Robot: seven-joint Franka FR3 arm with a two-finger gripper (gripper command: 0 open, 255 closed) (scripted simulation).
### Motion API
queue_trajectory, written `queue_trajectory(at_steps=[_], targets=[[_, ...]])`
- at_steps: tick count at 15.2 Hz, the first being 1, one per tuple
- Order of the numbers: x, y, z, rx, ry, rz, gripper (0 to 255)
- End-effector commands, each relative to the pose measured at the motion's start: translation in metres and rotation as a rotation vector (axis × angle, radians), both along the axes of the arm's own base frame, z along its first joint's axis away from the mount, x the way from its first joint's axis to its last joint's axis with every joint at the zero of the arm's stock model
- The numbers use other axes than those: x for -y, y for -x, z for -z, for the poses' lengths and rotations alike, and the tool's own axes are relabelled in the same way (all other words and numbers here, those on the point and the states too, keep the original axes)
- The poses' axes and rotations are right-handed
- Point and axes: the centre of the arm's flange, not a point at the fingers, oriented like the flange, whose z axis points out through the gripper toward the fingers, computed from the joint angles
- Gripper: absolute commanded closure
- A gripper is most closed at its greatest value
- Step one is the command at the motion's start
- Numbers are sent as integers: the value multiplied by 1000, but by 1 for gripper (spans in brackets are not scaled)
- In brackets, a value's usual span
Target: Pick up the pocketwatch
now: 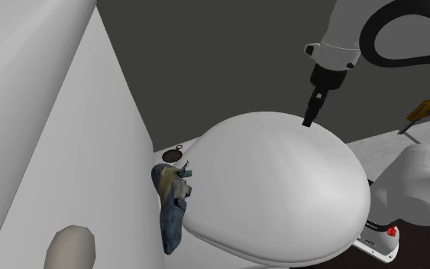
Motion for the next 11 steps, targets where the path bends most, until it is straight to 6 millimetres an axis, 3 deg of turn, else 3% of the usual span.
queue_trajectory(at_steps=[1,11], targets=[[0,0,0,0,0,0,0],[-114,-51,5,-45,-48,169,0]])
